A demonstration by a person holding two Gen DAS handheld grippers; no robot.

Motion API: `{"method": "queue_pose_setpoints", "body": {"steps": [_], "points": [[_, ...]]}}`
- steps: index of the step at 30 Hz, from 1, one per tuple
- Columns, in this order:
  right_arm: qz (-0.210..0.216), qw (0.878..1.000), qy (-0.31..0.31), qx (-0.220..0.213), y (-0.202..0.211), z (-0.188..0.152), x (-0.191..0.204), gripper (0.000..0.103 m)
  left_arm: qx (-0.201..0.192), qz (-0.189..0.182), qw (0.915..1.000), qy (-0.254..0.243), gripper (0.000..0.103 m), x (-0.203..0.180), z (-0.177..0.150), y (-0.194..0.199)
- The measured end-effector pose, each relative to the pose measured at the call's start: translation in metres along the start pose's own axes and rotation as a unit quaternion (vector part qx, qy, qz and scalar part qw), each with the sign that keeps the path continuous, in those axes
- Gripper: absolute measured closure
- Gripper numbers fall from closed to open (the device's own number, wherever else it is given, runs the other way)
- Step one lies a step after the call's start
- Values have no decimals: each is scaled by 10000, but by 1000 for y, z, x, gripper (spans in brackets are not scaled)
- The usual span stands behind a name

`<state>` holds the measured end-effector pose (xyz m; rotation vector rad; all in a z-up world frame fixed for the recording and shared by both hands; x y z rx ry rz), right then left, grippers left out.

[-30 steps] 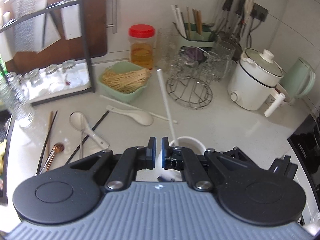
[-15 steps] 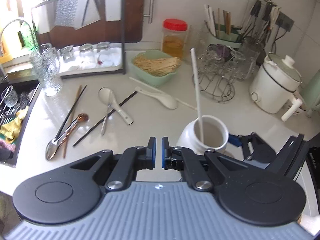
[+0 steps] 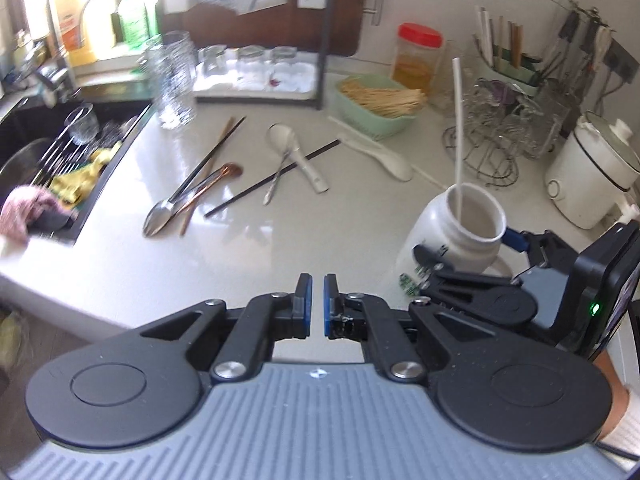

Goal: Organize utensils
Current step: 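Move the left tool to the black chopstick and grasp it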

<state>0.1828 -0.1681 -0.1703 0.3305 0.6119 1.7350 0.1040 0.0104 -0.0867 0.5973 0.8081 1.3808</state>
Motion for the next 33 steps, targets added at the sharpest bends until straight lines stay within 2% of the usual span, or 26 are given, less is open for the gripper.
{"method": "queue_pose_setpoints", "body": {"steps": [7,15,22,33], "points": [[8,10000,-24,-19,0,0,0,13,40,131,9995,294,98,25,-11,-3],[11,10000,-3,81,0,3,-1,13,165,152,9993,293,85,63,7,-38],[-139,9998,-86,152,-1,3,4,13,317,89,9994,145,84,110,45,-91],[-420,9981,-313,328,-1,6,10,13,295,-62,9985,-457,84,164,128,-190]]}}
Point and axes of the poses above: each gripper's, at about its wrist camera, not at the fingertips, and y roughly against the way its jaws point, x to its left, z to its top, the point moved 1 cm from there along -y, roughly the way its jaws point, and after that the axes turned 4 degrees about -z, right-handed, at the moved point
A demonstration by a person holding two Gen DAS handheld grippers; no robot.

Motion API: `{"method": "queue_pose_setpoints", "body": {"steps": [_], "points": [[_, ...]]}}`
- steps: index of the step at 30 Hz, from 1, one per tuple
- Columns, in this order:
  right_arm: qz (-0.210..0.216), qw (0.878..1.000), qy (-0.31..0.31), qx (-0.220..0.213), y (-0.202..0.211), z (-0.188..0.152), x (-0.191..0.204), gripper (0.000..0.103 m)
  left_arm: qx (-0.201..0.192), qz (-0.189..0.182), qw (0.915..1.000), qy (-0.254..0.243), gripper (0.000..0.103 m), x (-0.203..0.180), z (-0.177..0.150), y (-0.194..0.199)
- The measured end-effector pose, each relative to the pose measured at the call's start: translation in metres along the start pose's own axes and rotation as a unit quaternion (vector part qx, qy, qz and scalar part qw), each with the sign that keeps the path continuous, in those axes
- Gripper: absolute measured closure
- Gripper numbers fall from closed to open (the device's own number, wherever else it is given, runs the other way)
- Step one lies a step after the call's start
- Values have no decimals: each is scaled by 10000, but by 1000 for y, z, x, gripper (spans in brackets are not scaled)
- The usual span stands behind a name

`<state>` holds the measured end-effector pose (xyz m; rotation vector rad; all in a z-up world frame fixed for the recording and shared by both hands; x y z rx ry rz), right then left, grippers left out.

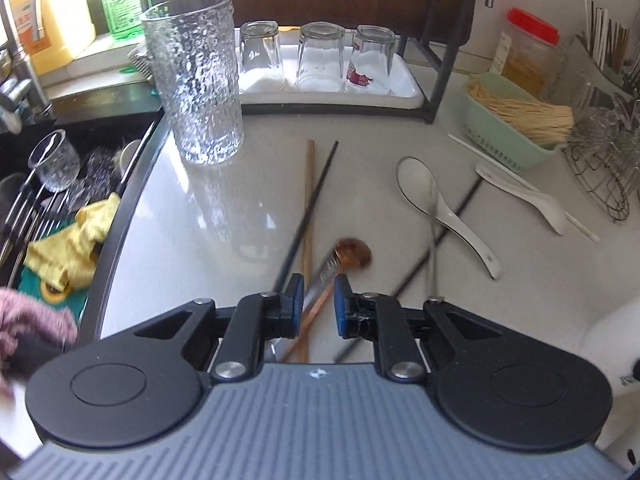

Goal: Organize utensils
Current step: 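Move the left tool to the black chopstick and grasp it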

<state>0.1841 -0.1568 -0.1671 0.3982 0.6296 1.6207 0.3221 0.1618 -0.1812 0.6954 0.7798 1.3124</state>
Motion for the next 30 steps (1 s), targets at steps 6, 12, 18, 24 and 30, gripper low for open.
{"method": "queue_pose_setpoints", "body": {"steps": [6,12,18,24,30], "points": [[-172,9998,-106,87,-1,3,5,13,255,-98,9995,-149,85,20,19,-45],[-323,9992,-202,143,-3,5,9,13,298,-294,9989,-223,86,28,25,-61],[-407,9987,-255,162,-4,6,11,13,356,-461,9981,-207,86,34,32,-64],[-486,9982,-294,171,-6,7,12,12,442,-696,9965,128,96,47,40,-67],[-557,9978,-315,190,-7,8,14,12,430,-707,9965,142,97,53,40,-59]]}}
Point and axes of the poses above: each gripper's, at about its wrist camera, not at the fingertips, and y roughly against the way its jaws point, x to its left, z to its top, the point moved 1 cm from there along -y, roughly the way its jaws point, and after that the axes turned 4 degrees about -z, right-handed, at the moved point
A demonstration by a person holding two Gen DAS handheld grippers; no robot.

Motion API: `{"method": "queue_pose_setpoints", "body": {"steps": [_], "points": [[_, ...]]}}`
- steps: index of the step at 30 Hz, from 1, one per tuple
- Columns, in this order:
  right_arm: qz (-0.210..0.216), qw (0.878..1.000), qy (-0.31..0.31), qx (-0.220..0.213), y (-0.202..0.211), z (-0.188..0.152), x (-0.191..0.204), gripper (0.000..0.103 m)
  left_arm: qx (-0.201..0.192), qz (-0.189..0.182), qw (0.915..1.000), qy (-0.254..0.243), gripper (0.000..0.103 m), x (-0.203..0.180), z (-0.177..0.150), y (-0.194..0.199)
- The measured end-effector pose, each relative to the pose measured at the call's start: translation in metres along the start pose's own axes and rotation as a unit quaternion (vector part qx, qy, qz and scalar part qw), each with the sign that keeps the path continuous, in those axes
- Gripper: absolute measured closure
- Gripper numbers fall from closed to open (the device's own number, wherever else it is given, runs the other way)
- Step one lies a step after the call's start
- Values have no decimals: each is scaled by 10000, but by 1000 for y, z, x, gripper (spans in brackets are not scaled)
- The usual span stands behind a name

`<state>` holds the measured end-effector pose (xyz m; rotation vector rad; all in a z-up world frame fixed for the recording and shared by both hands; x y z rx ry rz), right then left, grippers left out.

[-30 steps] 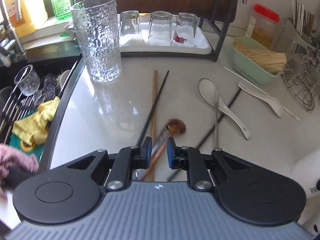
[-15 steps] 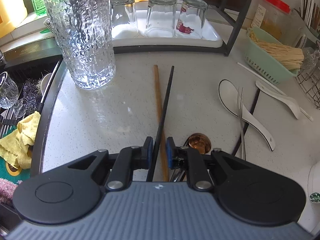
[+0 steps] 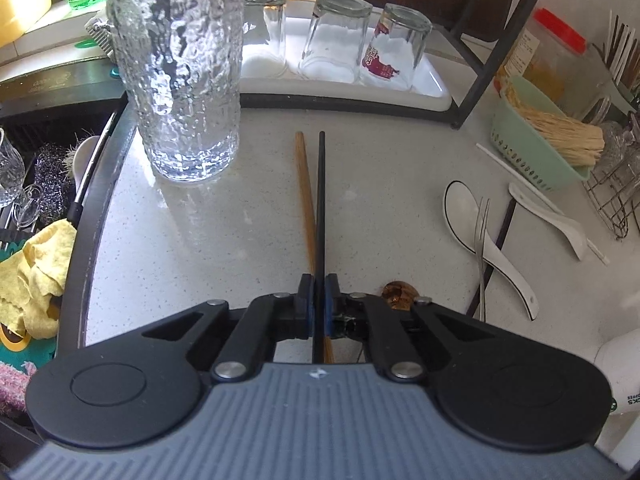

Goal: Organize utensils
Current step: 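Lift the black chopstick upright with the left tool toward the mug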

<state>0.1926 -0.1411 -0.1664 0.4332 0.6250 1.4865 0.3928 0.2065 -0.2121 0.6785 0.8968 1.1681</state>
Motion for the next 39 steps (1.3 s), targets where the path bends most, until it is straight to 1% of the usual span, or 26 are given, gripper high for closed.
{"method": "queue_pose_setpoints", "body": {"steps": [2,8,16,21,25,28,32,36,39], "points": [[-21,10000,-15,6,0,0,1,12,-34,-22,10000,39,97,1,0,6],[-82,10000,-41,-25,-1,0,3,12,-377,-127,9992,53,97,-5,3,30],[-132,9999,-68,-55,-1,-1,4,12,-652,-195,9977,42,97,-9,8,46],[-145,9998,-78,-61,-1,-2,5,12,-808,-326,9962,-76,97,-22,9,56],[-140,9999,-72,-44,-1,-1,4,12,-1014,-387,9941,-42,97,-39,5,70],[-142,9998,-96,-57,-1,-1,4,12,-1210,-345,9919,-162,97,-57,2,83],[-136,9998,-118,-70,-1,-1,4,12,-1451,-461,9883,-117,97,-82,5,102],[-140,9998,-124,-95,-1,-2,4,12,-1746,-624,9825,-194,97,-111,11,127],[-133,9998,-123,-94,0,-3,4,12,-2013,-750,9761,-328,97,-134,16,150]]}}
Point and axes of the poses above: each gripper's, at about its wrist camera, not at the fingertips, and y roughly against the way its jaws point, x to its left, z to its top, the point moved 1 cm from there along -y, roughly the way its jaws point, and after that the axes turned 4 degrees about -z, right-handed, at the moved point
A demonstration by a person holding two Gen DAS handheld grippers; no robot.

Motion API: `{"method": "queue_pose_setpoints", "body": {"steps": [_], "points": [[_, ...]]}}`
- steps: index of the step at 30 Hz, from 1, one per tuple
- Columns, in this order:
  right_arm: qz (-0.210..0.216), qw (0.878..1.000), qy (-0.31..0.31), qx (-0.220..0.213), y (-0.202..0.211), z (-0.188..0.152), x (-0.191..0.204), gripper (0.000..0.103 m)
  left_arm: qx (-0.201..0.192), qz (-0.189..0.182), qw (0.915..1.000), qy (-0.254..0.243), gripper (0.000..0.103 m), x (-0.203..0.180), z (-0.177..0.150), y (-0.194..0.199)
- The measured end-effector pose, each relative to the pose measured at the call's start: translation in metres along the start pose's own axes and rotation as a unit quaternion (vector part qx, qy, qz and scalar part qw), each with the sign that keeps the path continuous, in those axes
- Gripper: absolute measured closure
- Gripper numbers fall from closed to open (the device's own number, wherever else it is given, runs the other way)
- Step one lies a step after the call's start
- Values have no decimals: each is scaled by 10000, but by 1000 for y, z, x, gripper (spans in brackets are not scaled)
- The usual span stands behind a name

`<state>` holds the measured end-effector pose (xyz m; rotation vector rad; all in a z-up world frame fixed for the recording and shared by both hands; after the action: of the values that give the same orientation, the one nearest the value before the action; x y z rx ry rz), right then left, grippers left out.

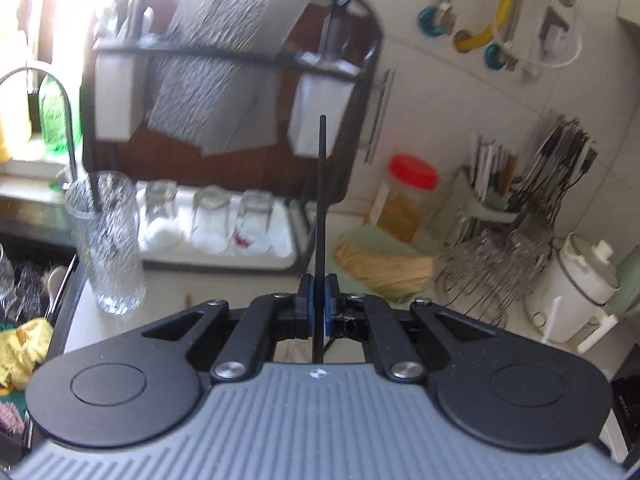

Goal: Organize utensils
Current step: 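Lift the black chopstick upright with the left tool toward the mug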

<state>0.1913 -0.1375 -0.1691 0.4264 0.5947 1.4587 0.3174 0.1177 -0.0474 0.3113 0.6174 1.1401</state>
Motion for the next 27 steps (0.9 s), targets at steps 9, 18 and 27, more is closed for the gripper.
{"method": "queue_pose_setpoints", "body": {"steps": [9,18,27], "points": [[78,10000,30,27,-1,2,0,12,-505,-505,9972,-239,97,-66,32,28],[98,9999,12,-127,0,-1,1,12,-836,-1517,9838,-471,97,-130,40,45],[161,9997,41,-200,1,-3,-1,12,-400,-2032,9747,-845,97,-179,3,11]]}}
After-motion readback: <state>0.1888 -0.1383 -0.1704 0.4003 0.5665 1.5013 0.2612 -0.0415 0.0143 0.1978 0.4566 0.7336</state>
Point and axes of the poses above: each gripper's, at about its wrist camera, not at the fingertips, and y roughly against the way its jaws point, x to its left, z to its top, the point moved 1 cm from there along -y, roughly the way its jaws point, and after that the axes turned 4 degrees about -z, right-handed, at the moved point
